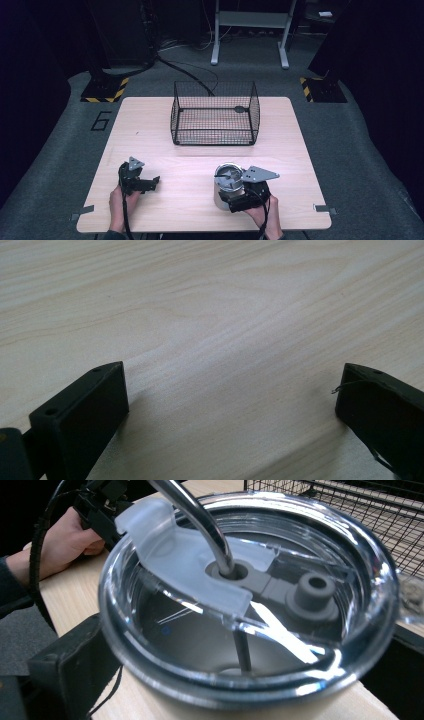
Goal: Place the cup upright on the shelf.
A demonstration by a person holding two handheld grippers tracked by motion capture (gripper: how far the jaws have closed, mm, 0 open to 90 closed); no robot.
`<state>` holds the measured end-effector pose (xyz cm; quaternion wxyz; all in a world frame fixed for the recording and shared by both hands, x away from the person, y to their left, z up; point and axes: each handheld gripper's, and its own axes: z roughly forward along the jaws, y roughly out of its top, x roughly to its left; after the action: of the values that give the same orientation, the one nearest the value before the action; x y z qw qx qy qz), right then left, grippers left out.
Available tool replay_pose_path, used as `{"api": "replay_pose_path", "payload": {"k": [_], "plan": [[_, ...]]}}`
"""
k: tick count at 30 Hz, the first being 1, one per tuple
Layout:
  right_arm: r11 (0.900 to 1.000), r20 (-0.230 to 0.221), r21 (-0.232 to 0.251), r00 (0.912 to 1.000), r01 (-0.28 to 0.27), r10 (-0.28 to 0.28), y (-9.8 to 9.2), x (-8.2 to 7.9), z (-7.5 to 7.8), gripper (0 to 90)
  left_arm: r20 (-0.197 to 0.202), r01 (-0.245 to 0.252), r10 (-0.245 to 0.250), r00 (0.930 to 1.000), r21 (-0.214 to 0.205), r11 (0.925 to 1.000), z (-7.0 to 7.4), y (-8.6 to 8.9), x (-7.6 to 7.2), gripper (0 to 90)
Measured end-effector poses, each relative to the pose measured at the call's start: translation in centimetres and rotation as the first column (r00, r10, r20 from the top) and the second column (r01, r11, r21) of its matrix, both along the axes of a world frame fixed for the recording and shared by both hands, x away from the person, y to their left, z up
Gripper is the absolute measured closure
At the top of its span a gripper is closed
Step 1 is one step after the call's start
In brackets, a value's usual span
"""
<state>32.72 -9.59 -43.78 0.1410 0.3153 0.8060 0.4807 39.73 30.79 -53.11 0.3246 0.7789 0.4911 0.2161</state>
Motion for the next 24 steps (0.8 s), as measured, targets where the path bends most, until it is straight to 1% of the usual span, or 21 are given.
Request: {"api": "replay_pose_path", "payload": {"k": [2, 3, 5, 6, 7, 10, 12, 17, 18, 19, 20, 21, 24], "plan": [[1.0, 0.001, -0.005, 1.0, -0.004, 0.004, 0.2, 0.3, -0.1, 0.0, 0.004, -0.001, 0.001, 1.0, -0.002, 1.0, 0.0, 0.0, 0.0, 0.4], [1.0, -0.001, -0.002, 1.0, -0.001, 0.001, 0.4, 0.4, -0.1, 0.0, -0.003, 0.003, -0.003, 1.0, -0.003, 1.0, 0.0, 0.0, 0.0, 0.4], [1.0, -0.006, -0.003, 1.0, 0.0, 0.0, 0.6, 0.6, -0.2, 0.0, -0.001, 0.0, 0.0, 1.0, -0.003, 1.0, 0.0, 0.0, 0.0, 0.4], [1.0, -0.002, -0.006, 1.0, -0.005, 0.005, 0.6, 0.7, -0.2, 0.0, 0.004, -0.001, 0.001, 1.0, -0.003, 1.0, 0.0, 0.0, 0.0, 0.4], [1.0, 0.001, -0.003, 1.0, -0.001, 0.001, 0.7, 0.7, -0.2, 0.0, -0.004, 0.002, -0.002, 1.0, -0.002, 1.0, 0.0, 0.0, 0.0, 0.4], [0.9999, 0.003, 0.003, 0.9999, 0.012, -0.012, 0.9, 0.8, -0.2, 0.0, -0.015, 0.008, -0.008, 0.9999, -0.002, 1.0, 0.1, 0.0, 0.0, 0.4], [0.9999, 0.016, 0.004, 0.9998, 0.013, -0.013, 1.0, 0.8, -0.2, 0.0, -0.014, 0.007, -0.007, 0.9999, -0.003, 1.0, 0.1, 0.0, 0.0, 0.4], [0.9998, 0.02, 0.0, 0.9996, 0.02, -0.02, 1.2, 0.9, -0.2, 0.0, -0.009, 0.005, -0.005, 1.0, -0.003, 1.0, 0.0, 0.0, 0.0, 0.4], [0.9997, 0.018, 0.002, 0.9995, 0.025, -0.025, 1.2, 0.9, -0.2, 0.1, -0.015, 0.008, -0.008, 0.9999, -0.002, 1.0, 0.1, 0.0, 0.0, 0.4], [0.9996, 0.02, 0.003, 0.9994, 0.027, -0.027, 1.3, 0.8, -0.2, 1.3, -0.011, 0.006, -0.006, 0.9999, -0.001, 1.0, 0.1, 0.0, 0.0, 0.4], [0.9996, 0.027, 0.004, 0.9992, 0.028, -0.028, 1.3, 0.7, -0.2, 1.6, -0.014, 0.008, -0.008, 0.9999, -0.001, 1.0, 0.1, 0.0, 0.0, 0.4], [0.9995, 0.032, -0.001, 0.999, 0.031, -0.03, 1.3, 0.7, -0.2, 1.8, -0.008, 0.004, -0.004, 1.0, -0.001, 1.0, 0.0, 0.0, 0.0, 0.4], [0.9996, 0.039, -0.003, 0.9988, 0.029, -0.029, 1.3, 0.7, -0.2, 2.1, -0.013, 0.008, -0.008, 0.9999, -0.001, 1.0, 0.1, 0.0, 0.0, 0.4]]}}
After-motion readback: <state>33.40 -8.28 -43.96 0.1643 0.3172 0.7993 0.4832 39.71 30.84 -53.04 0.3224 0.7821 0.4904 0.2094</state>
